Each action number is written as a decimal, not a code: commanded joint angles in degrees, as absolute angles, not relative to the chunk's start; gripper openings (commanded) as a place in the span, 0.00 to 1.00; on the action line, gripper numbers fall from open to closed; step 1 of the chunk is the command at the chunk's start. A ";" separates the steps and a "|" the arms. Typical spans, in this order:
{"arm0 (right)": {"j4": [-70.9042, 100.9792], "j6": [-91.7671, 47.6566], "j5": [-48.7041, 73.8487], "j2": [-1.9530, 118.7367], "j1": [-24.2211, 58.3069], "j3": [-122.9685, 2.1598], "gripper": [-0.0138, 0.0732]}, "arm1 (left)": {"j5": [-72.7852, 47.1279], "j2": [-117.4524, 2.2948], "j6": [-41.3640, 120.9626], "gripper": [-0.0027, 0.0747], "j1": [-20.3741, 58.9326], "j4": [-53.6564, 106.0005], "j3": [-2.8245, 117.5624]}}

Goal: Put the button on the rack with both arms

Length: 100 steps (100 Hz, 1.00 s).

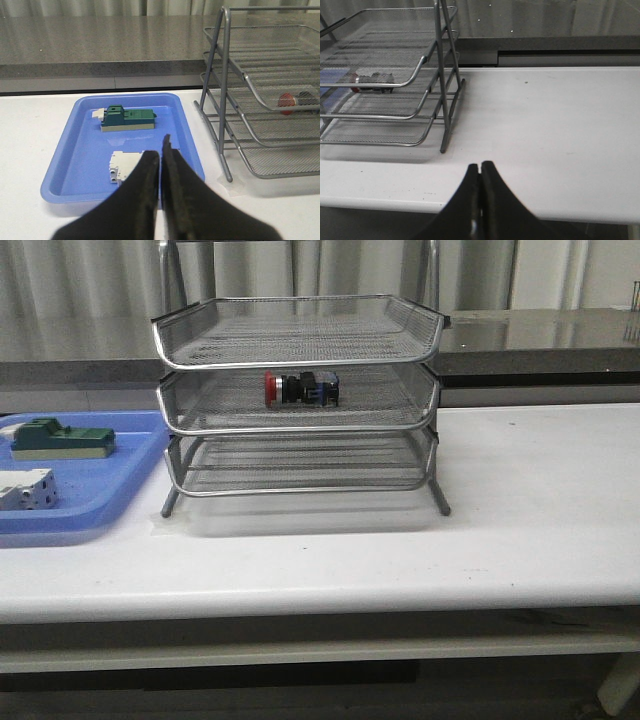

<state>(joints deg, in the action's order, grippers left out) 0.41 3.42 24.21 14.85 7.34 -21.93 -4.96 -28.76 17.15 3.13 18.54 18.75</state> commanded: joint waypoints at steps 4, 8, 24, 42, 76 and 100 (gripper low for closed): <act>-2.92 6.84 17.87 11.36 6.93 -19.42 0.08 | -0.67 -28.97 16.70 0.04 2.75 19.16 20.30; -3.20 6.84 17.74 9.90 6.93 -17.94 0.08 | -0.67 -28.97 16.70 0.04 2.75 19.16 20.30; -3.80 7.39 16.99 4.30 6.93 -12.83 0.08 | -0.67 -28.97 16.70 0.04 2.75 19.16 20.30; -4.20 8.29 14.13 -1.85 6.93 -7.74 0.08 | -0.67 -28.97 16.70 0.04 2.75 19.16 20.30; -4.22 8.67 5.00 -1.65 6.86 -2.43 0.08 | -0.78 -29.08 16.70 0.04 2.75 19.16 20.30; -4.04 8.67 0.00 -1.65 6.86 0.50 0.08 | -0.78 -29.08 16.70 0.04 2.75 19.16 20.30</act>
<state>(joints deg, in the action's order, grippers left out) -3.54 8.53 7.16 -0.58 7.20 0.99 -4.96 -28.76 17.15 3.13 18.54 18.75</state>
